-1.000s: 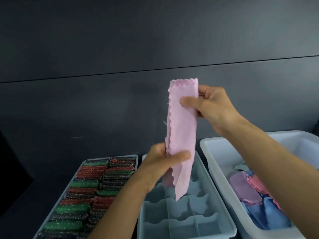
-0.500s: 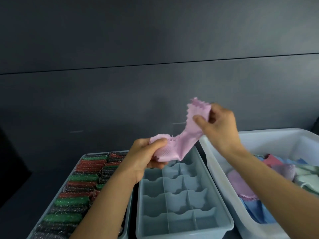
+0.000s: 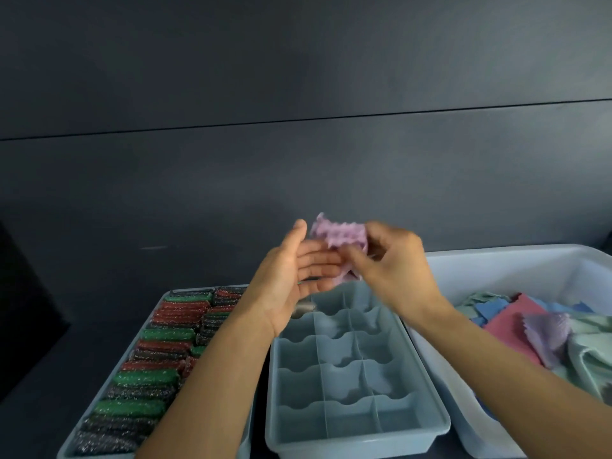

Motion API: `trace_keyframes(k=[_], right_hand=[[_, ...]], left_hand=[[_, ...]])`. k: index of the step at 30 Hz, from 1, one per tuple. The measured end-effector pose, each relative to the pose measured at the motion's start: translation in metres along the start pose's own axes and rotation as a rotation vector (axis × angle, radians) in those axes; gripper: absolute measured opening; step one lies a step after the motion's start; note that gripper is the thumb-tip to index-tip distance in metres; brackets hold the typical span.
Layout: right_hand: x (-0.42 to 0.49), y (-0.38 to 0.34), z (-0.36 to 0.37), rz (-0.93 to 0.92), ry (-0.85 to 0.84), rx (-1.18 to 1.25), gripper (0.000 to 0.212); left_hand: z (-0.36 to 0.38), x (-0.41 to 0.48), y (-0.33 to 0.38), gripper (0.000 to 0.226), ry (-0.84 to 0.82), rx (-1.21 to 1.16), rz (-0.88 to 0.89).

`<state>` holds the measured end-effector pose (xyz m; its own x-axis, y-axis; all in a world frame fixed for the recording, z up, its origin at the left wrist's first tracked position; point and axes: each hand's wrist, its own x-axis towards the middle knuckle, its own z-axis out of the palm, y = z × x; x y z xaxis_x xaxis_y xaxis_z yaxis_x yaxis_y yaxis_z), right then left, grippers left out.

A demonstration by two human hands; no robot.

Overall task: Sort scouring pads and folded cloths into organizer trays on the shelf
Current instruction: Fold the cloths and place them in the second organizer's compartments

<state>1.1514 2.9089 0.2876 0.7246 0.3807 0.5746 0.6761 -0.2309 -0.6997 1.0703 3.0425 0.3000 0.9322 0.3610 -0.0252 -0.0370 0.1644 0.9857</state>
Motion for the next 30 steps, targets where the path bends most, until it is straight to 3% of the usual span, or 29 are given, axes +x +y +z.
trace_keyframes(k=[3,5,9,14,16,19,21,23,26,28,30], right_hand=[[0.016,0.0,-0.005,0.23,0.14,0.288,0.005],[0.02,-0.003,-0.006,0.31,0.197,0.411,0.009],[0.015,-0.008,0.002,0.295,0.257,0.389,0.025],[0.002,-0.02,0.005,0.288,0.28,0.523,0.015],[0.0,-0.019,0.007,0.28,0.313,0.558,0.022],[0.001,-0.016,0.007,0.312,0.363,0.631,0.021],[0.004,-0.015,-0.001,0.359,0.346,0.714,0.005],[0.009,-0.013,-0.014,0.392,0.21,0.776,0.003],[0.012,-0.006,-0.028,0.442,-0.075,0.847,0.01],[0.011,-0.003,-0.026,0.455,-0.194,0.854,0.025],[0.008,-0.004,-0.02,0.464,-0.243,0.86,0.04]], left_hand=[[0.004,-0.006,-0.007,0.041,0.104,0.2,0.216],[0.008,-0.009,-0.017,0.055,0.171,0.307,0.308],[0.021,-0.002,-0.033,0.068,0.286,0.324,0.306],[0.026,0.011,-0.042,0.045,0.438,0.3,0.317],[0.027,0.011,-0.046,0.038,0.439,0.252,0.306],[0.03,0.001,-0.058,0.033,0.324,0.275,0.355],[0.029,-0.013,-0.066,0.046,0.083,0.297,0.3],[0.017,-0.016,-0.068,0.076,-0.065,0.292,0.226],[-0.003,-0.005,-0.055,0.096,-0.144,0.207,0.272],[-0.002,-0.004,-0.043,0.091,-0.211,0.15,0.289],[0.008,-0.008,-0.035,0.072,-0.161,0.166,0.304]])
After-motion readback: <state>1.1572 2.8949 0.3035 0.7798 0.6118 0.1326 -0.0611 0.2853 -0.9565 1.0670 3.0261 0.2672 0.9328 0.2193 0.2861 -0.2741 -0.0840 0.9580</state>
